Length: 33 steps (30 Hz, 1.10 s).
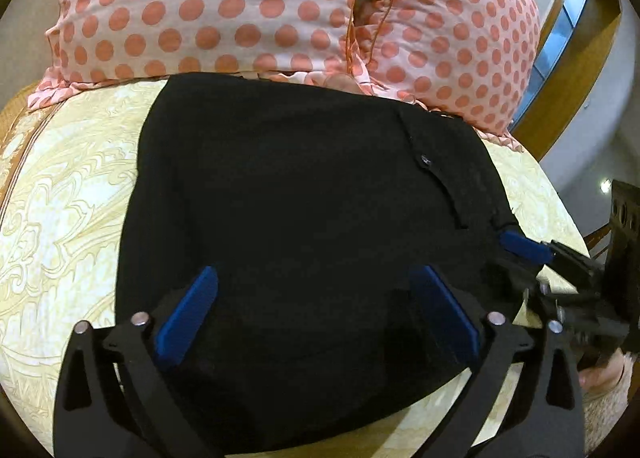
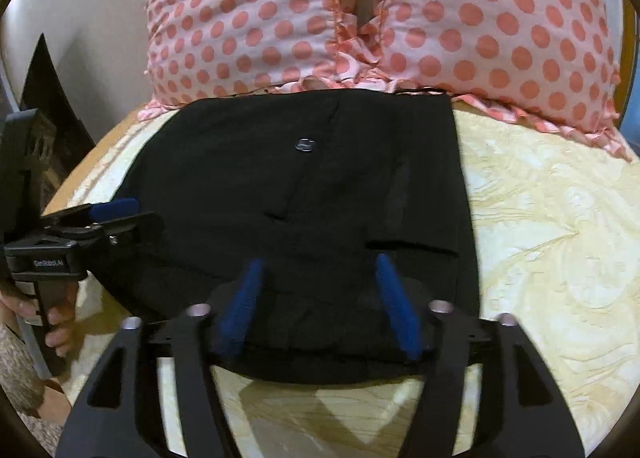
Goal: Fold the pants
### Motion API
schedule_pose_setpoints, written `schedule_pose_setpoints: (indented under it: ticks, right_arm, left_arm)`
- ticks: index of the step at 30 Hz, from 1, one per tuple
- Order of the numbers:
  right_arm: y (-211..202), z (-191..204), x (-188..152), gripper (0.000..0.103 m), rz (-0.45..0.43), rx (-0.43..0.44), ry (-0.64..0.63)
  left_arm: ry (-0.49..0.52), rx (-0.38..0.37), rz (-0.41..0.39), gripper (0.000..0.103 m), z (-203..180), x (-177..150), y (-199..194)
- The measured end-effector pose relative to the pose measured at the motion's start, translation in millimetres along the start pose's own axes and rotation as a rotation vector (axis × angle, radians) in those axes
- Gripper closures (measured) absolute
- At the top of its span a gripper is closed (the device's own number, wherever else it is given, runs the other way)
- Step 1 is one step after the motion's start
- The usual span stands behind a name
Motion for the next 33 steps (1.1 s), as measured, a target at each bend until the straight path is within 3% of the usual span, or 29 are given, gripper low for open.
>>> schedule_pose_setpoints:
  ticks: [3, 6, 9, 13, 19, 23, 33]
  right_arm:
    - [-2.6, 10.6, -3.2, 0.022, -0.006, -0.047, -0.035]
    - [-32.8, -7.2, -9.6, 0.01, -0.082, -0.045, 0.085]
    - [-61.5, -38.9, -22.9, 0.006, -0.149, -0.161, 0.237]
    - [-88.1, -58.7, -52.2, 0.004, -0.2, -0.282, 0.347]
    - [-89.2, -9.1, -94.3, 0.003, -0.219, -0.263, 0.212]
    - [-76.4, 39.0, -109.2, 0.003, -0.208, -0.266, 0.065]
    - [-64.0, 69.7, -122.1, 0.002, -0.177, -0.231, 0.032]
  left_arm:
    - [-0.015, 0.033, -0.001, 0.002, 2.2, -4.1, -13.7]
    - [-0.012, 0.124, -0.074, 0.002, 13.9, -15.2, -45.6]
    - [-0.007, 0.244, -0.147, 0.002, 24.6, -37.5, -76.8]
    - [-0.009, 0.304, -0.208, 0.002, 28.6, -80.8, -106.1]
    - [0.018, 0.322, -0.218, 0.002, 8.7, -128.7, -110.4]
    - [0.059, 0.346, -0.212, 0.002, -2.9, -140.9, -103.2]
    - [0.055, 0.351, -0.178, 0.002, -5.0, -154.7, -90.9]
Point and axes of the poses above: each gripper's, at about its wrist camera, not at the fingertips, and y roughly the way its jaws point, z to its left, x to its top, the point moved 3 cm from there along y, roughly the way its jaws point, and after that the axes turned 4 degrees about z, right-handed, at the moved point
